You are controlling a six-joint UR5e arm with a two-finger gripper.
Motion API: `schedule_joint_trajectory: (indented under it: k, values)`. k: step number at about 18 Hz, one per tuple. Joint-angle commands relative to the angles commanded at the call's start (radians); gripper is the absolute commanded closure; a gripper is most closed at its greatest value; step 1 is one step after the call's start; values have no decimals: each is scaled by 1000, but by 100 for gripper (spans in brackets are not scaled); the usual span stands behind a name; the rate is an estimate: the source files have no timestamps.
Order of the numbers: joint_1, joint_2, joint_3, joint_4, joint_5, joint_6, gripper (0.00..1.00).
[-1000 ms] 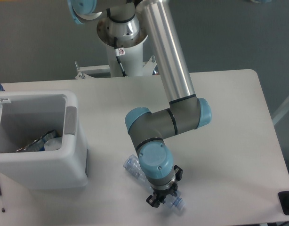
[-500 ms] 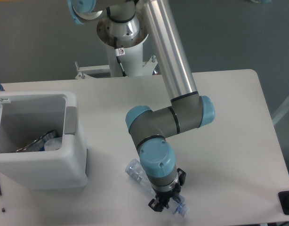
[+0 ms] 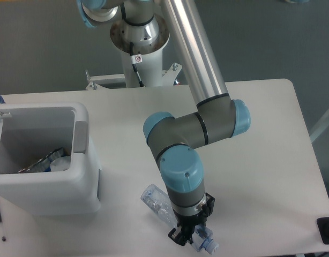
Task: Place the trash in the trash can
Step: 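Lift the bottle and carry it over the trash bin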
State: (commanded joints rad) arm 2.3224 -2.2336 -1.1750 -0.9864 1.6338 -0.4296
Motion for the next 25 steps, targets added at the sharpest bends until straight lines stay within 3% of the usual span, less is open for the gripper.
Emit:
schedule_joint_trajectory:
  k: [5,9,15,20,25]
  values:
    - [-3,98,-5,-1,-100,63,45]
    - [-20,178,-44,3,-147,126,45]
    - [-35,245,-34,17,-221,201,45]
    - [-25,293,-26,74,-298,334,45]
    - [-23,312,41,87,-365,374,45]
